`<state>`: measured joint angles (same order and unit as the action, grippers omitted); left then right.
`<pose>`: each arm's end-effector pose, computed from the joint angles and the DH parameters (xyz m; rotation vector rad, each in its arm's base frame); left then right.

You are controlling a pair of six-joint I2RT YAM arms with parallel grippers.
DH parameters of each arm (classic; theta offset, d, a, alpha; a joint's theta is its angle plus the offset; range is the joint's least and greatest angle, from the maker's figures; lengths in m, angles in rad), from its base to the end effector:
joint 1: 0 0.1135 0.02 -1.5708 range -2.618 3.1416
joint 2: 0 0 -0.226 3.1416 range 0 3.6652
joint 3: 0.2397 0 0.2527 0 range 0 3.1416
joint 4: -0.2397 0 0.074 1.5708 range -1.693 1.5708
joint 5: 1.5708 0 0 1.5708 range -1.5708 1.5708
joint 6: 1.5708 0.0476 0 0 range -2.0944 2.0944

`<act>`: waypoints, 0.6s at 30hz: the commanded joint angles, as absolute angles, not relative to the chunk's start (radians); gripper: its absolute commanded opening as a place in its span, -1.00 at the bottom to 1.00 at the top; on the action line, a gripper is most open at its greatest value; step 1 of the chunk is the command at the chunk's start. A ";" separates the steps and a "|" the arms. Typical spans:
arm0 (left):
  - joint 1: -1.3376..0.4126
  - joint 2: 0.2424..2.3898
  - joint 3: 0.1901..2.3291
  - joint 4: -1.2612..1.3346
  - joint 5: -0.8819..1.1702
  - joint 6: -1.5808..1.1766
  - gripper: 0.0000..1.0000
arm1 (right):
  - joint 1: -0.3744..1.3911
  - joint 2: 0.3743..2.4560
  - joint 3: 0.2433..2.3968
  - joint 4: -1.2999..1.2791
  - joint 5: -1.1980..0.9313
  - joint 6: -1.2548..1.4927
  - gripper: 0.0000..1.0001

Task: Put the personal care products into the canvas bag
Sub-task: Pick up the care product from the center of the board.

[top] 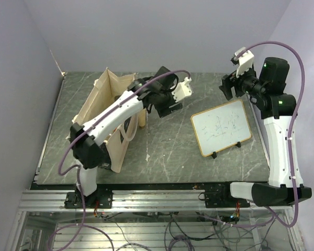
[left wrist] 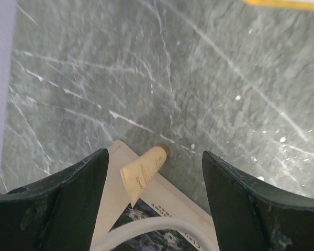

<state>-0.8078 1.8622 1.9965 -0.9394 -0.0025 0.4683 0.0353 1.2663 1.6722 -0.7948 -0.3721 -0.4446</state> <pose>0.2796 -0.2922 0.3346 1.4177 1.9138 -0.1591 0.2628 0.0266 0.4363 -0.6910 1.8052 0.0919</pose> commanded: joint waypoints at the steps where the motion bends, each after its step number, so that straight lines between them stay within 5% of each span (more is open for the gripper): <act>1: -0.801 1.953 2.077 -1.043 -0.133 0.489 0.65 | -0.022 1.256 1.659 -0.852 -0.498 -0.466 0.44; 18: -0.745 2.115 2.094 -1.124 -0.325 0.439 0.70 | -0.024 1.137 1.455 -0.919 -0.766 -0.506 0.42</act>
